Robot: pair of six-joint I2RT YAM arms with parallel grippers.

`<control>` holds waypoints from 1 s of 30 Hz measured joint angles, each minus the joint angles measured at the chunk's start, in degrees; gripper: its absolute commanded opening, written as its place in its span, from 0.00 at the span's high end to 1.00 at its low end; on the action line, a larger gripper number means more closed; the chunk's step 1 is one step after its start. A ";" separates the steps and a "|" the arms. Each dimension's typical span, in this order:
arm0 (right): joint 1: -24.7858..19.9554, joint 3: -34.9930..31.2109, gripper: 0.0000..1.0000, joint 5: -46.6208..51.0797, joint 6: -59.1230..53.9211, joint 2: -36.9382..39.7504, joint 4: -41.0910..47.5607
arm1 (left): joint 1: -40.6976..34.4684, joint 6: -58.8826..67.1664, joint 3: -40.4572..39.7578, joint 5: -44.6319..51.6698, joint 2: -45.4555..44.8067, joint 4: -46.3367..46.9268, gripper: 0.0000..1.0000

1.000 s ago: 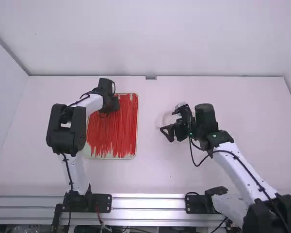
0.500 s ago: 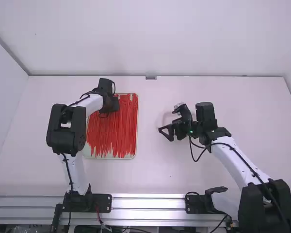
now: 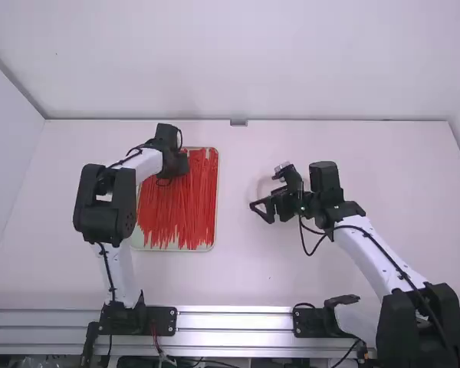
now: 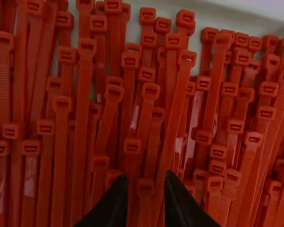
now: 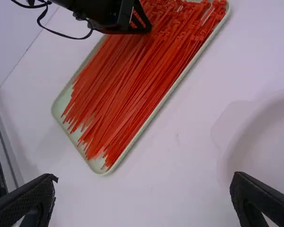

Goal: Fasten the cable tie

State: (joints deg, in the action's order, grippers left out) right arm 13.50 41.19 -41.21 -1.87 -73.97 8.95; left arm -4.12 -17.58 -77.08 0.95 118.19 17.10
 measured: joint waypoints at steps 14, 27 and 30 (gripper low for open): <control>0.00 0.00 0.01 -0.22 0.02 0.00 0.07 | -0.02 0.00 0.00 -0.15 0.00 -0.04 0.81; 0.00 0.00 0.02 -0.26 0.00 0.00 -2.56 | 0.00 0.00 0.00 -0.17 0.00 -0.74 0.82; 0.00 0.00 0.01 -0.26 0.02 0.00 -2.82 | 0.00 0.00 0.00 -0.17 0.00 -0.76 0.83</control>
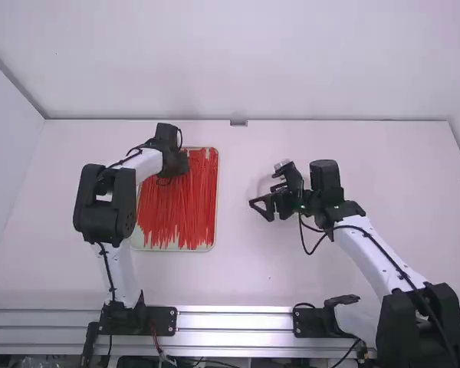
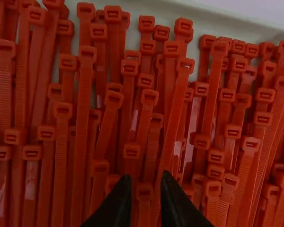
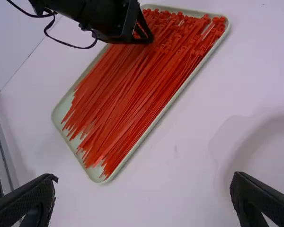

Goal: Fasten the cable tie

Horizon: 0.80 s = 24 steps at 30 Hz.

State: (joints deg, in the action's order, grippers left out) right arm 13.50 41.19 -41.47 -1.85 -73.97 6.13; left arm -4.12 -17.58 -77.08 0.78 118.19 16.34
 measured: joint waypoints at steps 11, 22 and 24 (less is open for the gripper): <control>0.20 0.00 0.01 -0.13 -0.02 0.00 0.07 | 0.00 0.00 0.24 0.00 0.00 -0.83 0.87; 0.59 0.00 0.01 -0.11 -0.02 0.00 0.09 | -0.02 -0.48 2.51 0.00 0.00 -3.37 0.87; 0.48 0.00 0.01 -0.15 -0.04 0.00 0.09 | -0.02 -0.48 2.51 0.00 0.00 -3.37 0.87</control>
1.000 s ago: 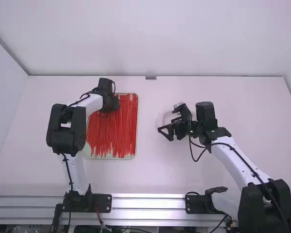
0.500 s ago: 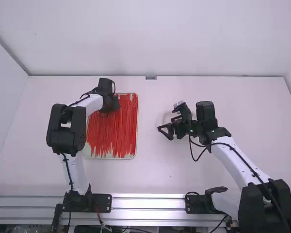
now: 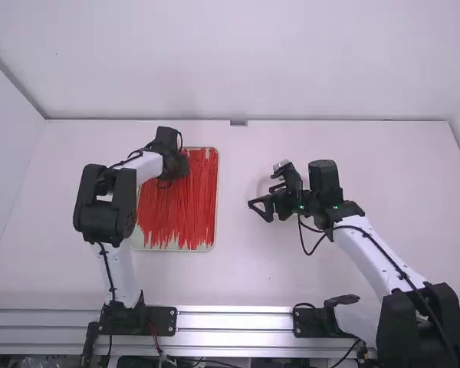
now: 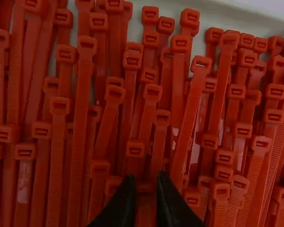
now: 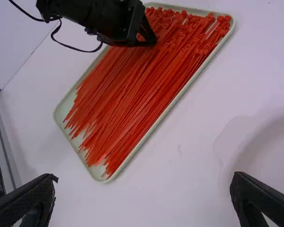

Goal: Fasten the cable tie

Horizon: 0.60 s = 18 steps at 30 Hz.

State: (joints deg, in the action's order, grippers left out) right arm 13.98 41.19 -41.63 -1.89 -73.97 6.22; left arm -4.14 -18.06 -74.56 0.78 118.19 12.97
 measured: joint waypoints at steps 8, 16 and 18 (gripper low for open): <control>-0.11 0.00 0.01 0.00 0.04 0.00 -0.02 | 0.00 -0.11 0.00 0.02 0.00 -0.20 0.95; -0.44 0.00 0.01 0.00 0.02 0.00 -0.02 | 0.02 -0.17 0.00 0.00 0.00 -0.20 0.98; -0.44 0.00 0.01 0.02 0.00 0.00 0.02 | 0.00 -0.20 0.00 0.00 0.00 -0.20 0.98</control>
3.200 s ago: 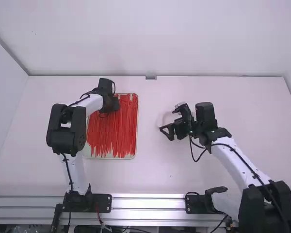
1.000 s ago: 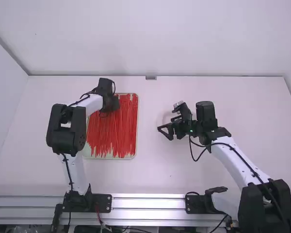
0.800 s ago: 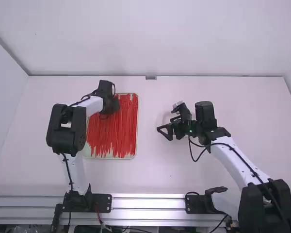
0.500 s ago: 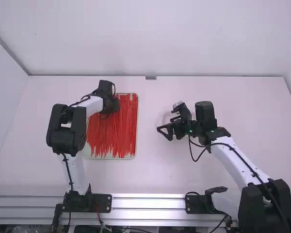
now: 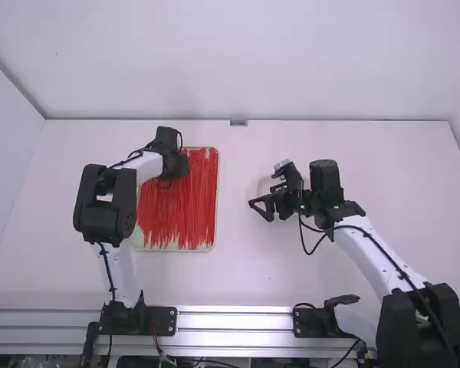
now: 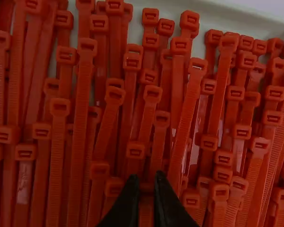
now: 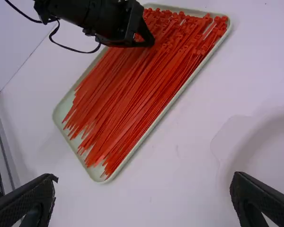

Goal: Fasten the cable tie

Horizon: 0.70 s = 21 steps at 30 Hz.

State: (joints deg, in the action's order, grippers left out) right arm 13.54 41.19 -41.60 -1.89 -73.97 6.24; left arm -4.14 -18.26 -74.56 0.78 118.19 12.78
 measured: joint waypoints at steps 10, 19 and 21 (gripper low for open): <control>0.00 0.00 0.01 0.00 0.00 0.00 -0.02 | 0.02 0.02 -0.37 0.00 0.00 1.09 0.98; 0.02 0.00 0.01 0.00 0.02 0.00 -0.02 | 0.02 0.04 -5.33 0.00 -0.55 6.40 0.98; 0.00 0.00 0.01 0.00 0.00 0.00 -0.04 | 0.02 0.07 -5.81 0.00 -1.29 7.15 0.98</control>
State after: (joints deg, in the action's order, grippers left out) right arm 13.54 41.19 -41.60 -1.89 -73.97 6.20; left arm -4.12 -18.20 -80.38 0.78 116.90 19.92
